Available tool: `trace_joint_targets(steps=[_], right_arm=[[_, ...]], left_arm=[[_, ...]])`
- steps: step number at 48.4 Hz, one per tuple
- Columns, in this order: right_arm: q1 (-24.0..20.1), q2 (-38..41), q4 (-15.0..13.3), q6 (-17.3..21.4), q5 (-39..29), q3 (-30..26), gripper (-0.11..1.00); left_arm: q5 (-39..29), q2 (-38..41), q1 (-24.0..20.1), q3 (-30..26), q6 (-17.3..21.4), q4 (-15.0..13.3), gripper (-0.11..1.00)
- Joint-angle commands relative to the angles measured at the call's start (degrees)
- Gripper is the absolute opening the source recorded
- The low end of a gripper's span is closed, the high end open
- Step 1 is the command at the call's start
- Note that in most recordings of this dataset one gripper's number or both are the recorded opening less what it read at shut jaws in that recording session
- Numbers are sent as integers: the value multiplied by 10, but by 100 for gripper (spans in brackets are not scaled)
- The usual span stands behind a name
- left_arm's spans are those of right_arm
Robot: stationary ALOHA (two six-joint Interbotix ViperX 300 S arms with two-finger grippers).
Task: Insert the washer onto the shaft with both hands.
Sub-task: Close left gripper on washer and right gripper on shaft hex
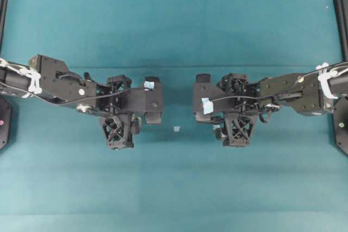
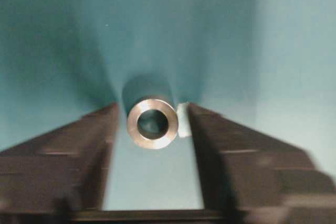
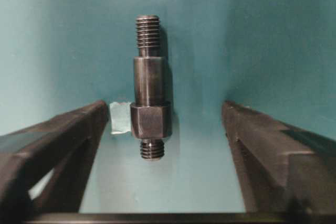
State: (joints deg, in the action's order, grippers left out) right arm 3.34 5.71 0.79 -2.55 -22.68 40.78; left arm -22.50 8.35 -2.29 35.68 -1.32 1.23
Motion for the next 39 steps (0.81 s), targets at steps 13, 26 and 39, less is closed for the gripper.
trace_joint_targets(steps=[13, 26, 39], right_arm=[[8, 3, -2, -5, -8, 1, 0], [8, 4, -2, -6, -15, 1, -1], [8, 4, -2, -6, -16, 0, -1]], left_arm=[[2, -2, -1, -4, 4, 1, 37], [1, -2, -1, -4, 6, 3, 37], [2, -2, -1, -4, 6, 1, 37]])
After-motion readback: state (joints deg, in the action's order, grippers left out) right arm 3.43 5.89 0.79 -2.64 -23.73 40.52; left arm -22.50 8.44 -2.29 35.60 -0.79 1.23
